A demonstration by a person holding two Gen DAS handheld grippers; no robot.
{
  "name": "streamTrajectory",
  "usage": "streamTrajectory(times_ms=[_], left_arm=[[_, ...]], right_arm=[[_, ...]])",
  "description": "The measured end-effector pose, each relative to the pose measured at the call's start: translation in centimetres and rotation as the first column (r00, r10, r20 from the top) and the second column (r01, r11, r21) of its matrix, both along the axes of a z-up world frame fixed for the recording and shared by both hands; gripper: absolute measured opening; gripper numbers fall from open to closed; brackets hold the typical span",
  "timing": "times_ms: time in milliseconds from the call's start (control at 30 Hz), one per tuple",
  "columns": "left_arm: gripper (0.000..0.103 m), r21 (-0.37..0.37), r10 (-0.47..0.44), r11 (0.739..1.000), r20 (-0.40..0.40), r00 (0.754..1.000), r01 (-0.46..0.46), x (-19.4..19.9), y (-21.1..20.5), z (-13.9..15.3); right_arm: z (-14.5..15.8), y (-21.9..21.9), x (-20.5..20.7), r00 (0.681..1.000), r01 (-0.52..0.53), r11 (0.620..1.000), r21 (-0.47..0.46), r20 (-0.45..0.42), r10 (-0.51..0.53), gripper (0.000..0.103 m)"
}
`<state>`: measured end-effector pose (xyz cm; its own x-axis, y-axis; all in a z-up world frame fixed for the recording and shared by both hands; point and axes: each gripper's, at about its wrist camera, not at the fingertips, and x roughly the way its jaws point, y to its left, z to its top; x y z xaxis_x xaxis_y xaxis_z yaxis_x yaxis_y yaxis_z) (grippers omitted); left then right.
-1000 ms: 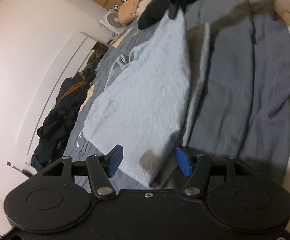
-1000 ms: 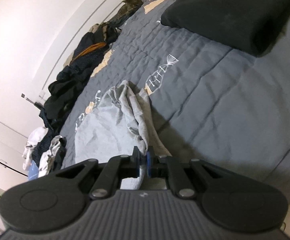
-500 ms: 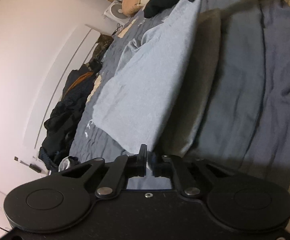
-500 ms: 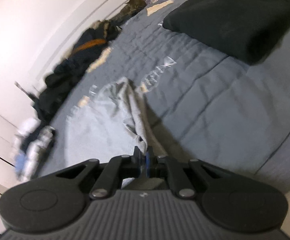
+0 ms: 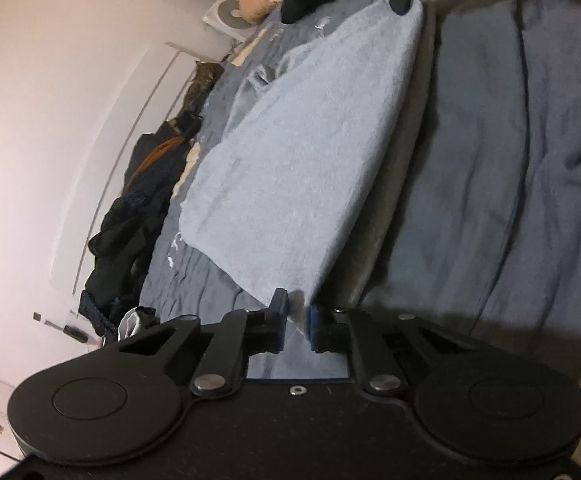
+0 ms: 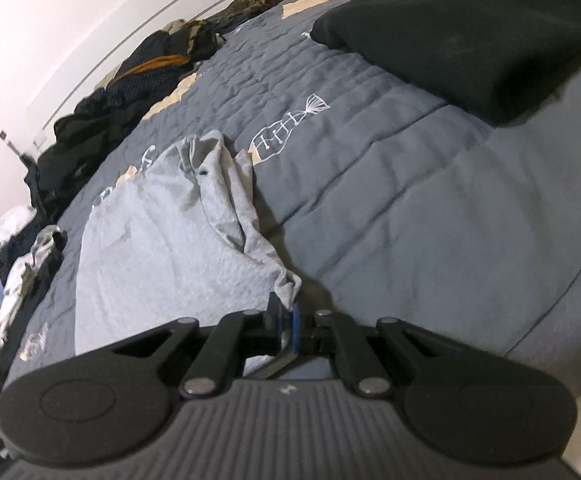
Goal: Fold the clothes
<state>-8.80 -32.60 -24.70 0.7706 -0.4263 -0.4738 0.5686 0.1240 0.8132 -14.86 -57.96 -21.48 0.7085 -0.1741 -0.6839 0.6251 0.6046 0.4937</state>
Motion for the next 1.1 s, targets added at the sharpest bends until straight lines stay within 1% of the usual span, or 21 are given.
streamTrajectory(times_ms=[100, 200, 233, 300, 433, 467, 567, 667, 733, 800, 833, 867, 967, 1000, 1033, 1100], left_arm=[[0.004, -0.012, 0.005, 1.0, -0.006, 1.0, -0.005, -0.1, 0.4, 0.5], [0.003, -0.024, 0.009, 1.0, -0.013, 1.0, -0.009, -0.1, 0.9, 1.0], [0.003, -0.028, 0.011, 1.0, -0.015, 1.0, -0.011, -0.1, 1.0, 1.1], [0.002, -0.019, 0.012, 1.0, -0.036, 0.999, -0.012, -0.4, 1.5, 1.5], [0.002, 0.012, 0.013, 1.0, -0.09, 0.996, -0.012, -1.1, 2.6, 2.2], [0.002, 0.019, 0.014, 1.0, -0.103, 0.995, -0.012, -1.3, 2.9, 2.4], [0.002, 0.042, 0.016, 0.999, -0.143, 0.99, -0.01, -1.9, 3.8, 2.9], [0.002, 0.065, 0.02, 0.998, -0.183, 0.983, -0.008, -2.4, 4.6, 3.4], [0.004, 0.08, 0.022, 0.997, -0.209, 0.978, -0.006, -2.8, 5.2, 3.8], [0.005, 0.095, 0.026, 0.995, -0.235, 0.972, -0.003, -3.1, 5.8, 4.1], [0.006, 0.086, 0.031, 0.996, -0.26, 0.965, -0.009, -3.1, 6.1, 4.6], [0.006, 0.059, 0.039, 0.998, -0.296, 0.954, -0.022, -2.8, 6.4, 5.4], [0.008, -0.016, 0.056, 0.998, -0.404, 0.913, -0.068, -2.0, 7.5, 7.8], [0.015, -0.039, 0.059, 0.996, -0.439, 0.897, -0.085, -1.7, 7.9, 8.7], [0.026, -0.063, 0.061, 0.993, -0.473, 0.879, -0.103, -1.5, 8.2, 9.5], [0.039, -0.106, 0.062, 0.984, -0.54, 0.839, -0.141, -0.9, 8.9, 11.1]], right_arm=[[0.2, -0.1, -0.4, 0.999, 0.022, 0.999, 0.025, 0.025, -0.023, 0.004], [0.5, 0.7, -0.5, 1.0, 0.014, 1.0, 0.013, 0.026, -0.014, 0.004], [0.5, 0.8, -0.5, 1.0, 0.008, 1.0, 0.021, 0.029, -0.008, 0.004], [0.6, 1.1, -0.7, 0.999, -0.004, 0.999, 0.039, 0.035, 0.003, 0.004], [1.2, 1.7, -2.0, 0.997, -0.02, 0.996, 0.092, 0.074, 0.013, 0.004], [1.5, 2.1, -2.3, 0.997, -0.036, 0.996, 0.081, 0.073, 0.03, 0.004], [1.6, 3.0, -2.8, 0.994, -0.101, 0.992, 0.078, 0.037, 0.099, 0.004], [0.7, 3.4, -2.6, 0.986, -0.153, 0.985, 0.081, -0.058, 0.158, 0.008], [0.7, 3.3, -2.7, 0.984, -0.15, 0.987, 0.059, -0.093, 0.155, 0.009], [1.6, 2.8, -3.1, 0.987, -0.123, 0.992, 0.021, -0.105, 0.124, 0.013], [2.0, 2.5, -3.3, 0.989, -0.102, 0.995, -0.009, -0.108, 0.1, 0.014], [2.5, 2.2, -3.4, 0.991, -0.082, 0.996, -0.038, -0.109, 0.078, 0.016], [3.6, 1.0, -3.6, 0.993, -0.082, 0.991, -0.104, -0.09, 0.073, 0.019], [3.9, 0.7, -3.4, 0.993, -0.09, 0.989, -0.114, -0.086, 0.08, 0.02], [4.1, 0.4, -3.2, 0.993, -0.098, 0.988, -0.117, -0.077, 0.089, 0.021], [4.7, 0.2, -2.5, 0.992, -0.117, 0.986, -0.12, -0.052, 0.111, 0.021]])
